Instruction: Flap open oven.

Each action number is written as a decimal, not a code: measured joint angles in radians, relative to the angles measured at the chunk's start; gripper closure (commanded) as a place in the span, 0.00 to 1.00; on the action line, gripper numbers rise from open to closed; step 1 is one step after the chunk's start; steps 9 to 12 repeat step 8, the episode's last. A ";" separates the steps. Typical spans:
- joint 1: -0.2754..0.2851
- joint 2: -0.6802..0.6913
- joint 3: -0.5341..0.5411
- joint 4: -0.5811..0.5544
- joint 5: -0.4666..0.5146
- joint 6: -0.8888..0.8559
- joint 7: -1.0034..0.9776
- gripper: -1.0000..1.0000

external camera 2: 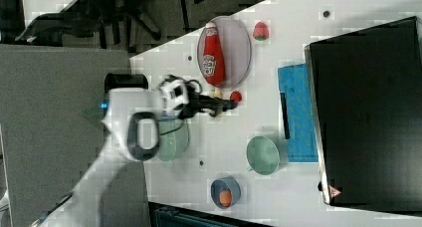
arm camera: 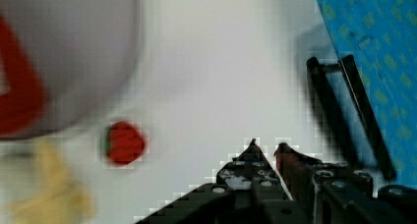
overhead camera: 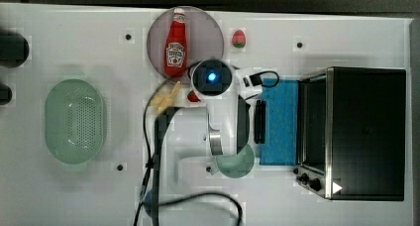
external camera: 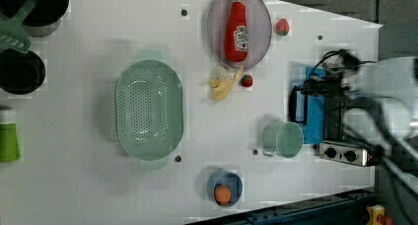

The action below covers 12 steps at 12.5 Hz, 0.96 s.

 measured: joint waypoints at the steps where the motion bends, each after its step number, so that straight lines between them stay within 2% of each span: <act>1: 0.002 -0.056 -0.001 0.039 0.071 -0.098 0.009 0.83; 4: 0.003 -0.177 -0.002 0.211 0.147 -0.354 0.089 0.83; 7: 0.002 -0.227 -0.005 0.384 0.142 -0.491 0.177 0.83; 12: 0.001 -0.242 -0.005 0.411 0.143 -0.527 0.198 0.83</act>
